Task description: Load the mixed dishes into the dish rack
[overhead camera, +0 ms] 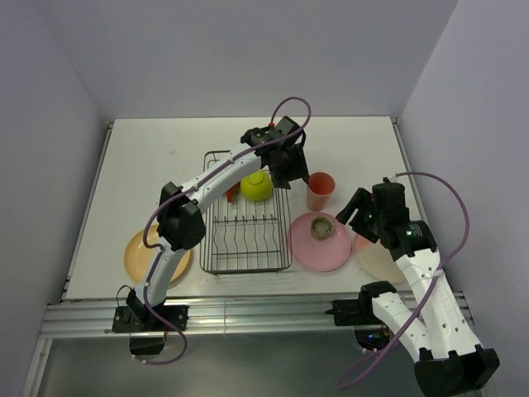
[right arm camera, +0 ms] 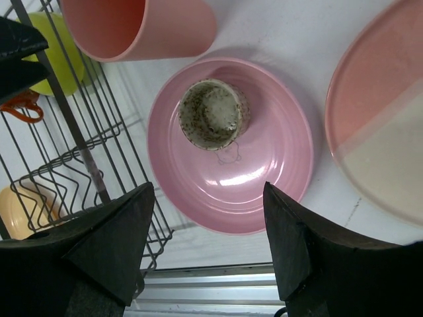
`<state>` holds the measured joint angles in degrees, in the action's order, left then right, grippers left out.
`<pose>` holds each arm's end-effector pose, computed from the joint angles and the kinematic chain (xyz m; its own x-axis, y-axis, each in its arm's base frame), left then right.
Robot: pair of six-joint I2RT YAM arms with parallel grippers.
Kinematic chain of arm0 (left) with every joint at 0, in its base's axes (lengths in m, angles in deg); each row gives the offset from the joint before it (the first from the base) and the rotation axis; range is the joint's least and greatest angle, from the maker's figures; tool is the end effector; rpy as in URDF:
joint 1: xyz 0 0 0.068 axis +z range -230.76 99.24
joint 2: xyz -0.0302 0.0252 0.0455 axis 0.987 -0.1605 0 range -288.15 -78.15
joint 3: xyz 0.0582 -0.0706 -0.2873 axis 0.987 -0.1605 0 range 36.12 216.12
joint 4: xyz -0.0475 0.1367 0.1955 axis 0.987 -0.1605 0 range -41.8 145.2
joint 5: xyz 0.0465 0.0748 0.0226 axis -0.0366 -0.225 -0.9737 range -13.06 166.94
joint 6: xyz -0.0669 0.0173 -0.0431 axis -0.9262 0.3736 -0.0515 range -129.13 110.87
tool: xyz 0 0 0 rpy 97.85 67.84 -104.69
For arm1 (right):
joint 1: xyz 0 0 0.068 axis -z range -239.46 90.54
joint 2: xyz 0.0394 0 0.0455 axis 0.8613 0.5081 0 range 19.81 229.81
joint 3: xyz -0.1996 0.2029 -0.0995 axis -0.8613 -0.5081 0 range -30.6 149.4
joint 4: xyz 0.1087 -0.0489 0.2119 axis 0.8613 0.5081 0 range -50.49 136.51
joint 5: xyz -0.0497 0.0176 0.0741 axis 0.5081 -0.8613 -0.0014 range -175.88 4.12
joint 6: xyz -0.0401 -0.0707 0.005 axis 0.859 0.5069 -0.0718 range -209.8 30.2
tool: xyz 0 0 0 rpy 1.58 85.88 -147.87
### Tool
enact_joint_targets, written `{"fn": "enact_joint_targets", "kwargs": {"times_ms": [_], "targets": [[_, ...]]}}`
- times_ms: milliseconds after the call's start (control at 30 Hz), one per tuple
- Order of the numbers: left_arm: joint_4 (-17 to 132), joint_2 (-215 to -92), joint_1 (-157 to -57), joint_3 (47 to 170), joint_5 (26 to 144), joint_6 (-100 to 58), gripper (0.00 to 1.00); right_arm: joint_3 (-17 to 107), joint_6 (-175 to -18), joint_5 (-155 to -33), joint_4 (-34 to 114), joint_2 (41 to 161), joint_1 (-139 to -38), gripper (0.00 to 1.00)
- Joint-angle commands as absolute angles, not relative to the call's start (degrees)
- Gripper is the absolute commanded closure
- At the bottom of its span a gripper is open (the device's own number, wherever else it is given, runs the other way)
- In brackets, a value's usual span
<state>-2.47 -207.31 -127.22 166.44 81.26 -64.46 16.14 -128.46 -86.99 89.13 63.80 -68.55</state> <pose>0.3470 -0.3729 0.2852 -0.9449 -0.1963 -0.2621 -0.0452 0.8708 -0.4895 0.1281 0.0219 0.2826 -0.6696 0.5253 -0.5251 0.3166 0.8414 0.4380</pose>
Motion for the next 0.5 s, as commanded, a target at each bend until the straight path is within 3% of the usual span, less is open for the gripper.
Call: {"fn": "enact_joint_targets", "kwargs": {"times_ms": [0,467], "targets": [[1.8,-208.7,-127.6,169.6,85.7,-66.1,0.37,18.4,-126.5,-86.0,90.8,63.6,-68.2,0.26],[3.5,-213.5,-128.6,170.2,85.8,-67.2,0.37,19.4,-125.2,-83.6,92.3,61.7,-67.9,0.26]]}}
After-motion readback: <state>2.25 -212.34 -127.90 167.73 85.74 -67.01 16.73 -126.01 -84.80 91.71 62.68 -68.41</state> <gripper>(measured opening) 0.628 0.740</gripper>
